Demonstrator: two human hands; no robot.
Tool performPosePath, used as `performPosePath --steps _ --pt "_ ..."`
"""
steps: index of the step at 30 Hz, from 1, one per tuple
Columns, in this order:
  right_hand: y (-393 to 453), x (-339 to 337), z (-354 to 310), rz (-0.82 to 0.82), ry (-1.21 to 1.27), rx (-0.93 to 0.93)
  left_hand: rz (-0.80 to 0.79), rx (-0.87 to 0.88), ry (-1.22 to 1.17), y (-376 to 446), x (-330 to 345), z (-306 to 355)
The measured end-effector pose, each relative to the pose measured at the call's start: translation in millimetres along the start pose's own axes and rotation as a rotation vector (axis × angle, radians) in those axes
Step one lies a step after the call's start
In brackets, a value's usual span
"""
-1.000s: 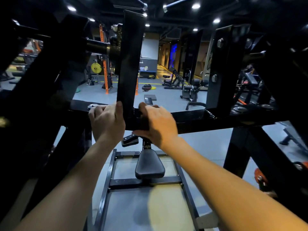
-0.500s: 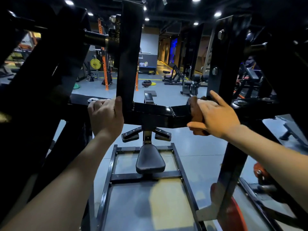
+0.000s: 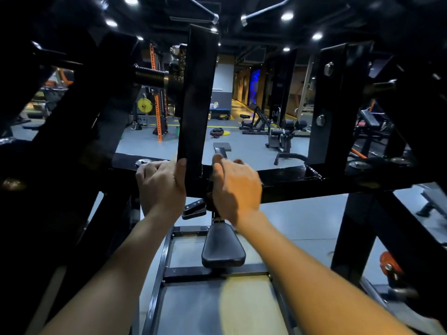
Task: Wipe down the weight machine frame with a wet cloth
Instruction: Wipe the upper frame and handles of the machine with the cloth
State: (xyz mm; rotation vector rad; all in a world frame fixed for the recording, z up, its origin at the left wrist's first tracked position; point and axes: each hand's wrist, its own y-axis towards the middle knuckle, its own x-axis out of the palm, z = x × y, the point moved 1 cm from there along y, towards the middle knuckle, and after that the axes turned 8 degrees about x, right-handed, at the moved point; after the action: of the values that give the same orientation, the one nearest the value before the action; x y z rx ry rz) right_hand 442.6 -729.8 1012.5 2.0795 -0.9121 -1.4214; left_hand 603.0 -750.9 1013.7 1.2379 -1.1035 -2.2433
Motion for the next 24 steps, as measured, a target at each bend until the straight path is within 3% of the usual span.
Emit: performPosePath --steps 4,6,9,14,18,21,24 --pt "1.2 6.0 -17.9 0.031 0.069 -0.111 0.021 -0.005 -0.002 -0.1 2.1 -1.2" --pt "2.8 -3.5 -5.5 -0.051 0.006 -0.211 0.022 0.020 0.012 0.5 3.2 -2.8" --pt "4.1 -25.7 37.1 -0.171 -0.121 -0.248 0.014 0.033 0.037 0.7 3.4 -7.0" --pt "7.7 -85.1 117.8 -0.190 -0.326 -0.277 -0.068 0.006 0.061 0.6 -4.3 -0.3" --pt "11.4 -121.5 137.5 -0.377 -0.311 -0.122 -0.136 -0.039 0.037 3.0 -11.7 6.4" --pt "3.6 -132.2 128.0 -0.314 -0.437 -0.059 0.020 -0.134 -0.062 -30.9 -18.0 29.2" --pt "-33.7 -139.7 110.1 -0.186 -0.058 0.248 0.062 -0.224 -0.344 -104.6 -12.0 63.3"
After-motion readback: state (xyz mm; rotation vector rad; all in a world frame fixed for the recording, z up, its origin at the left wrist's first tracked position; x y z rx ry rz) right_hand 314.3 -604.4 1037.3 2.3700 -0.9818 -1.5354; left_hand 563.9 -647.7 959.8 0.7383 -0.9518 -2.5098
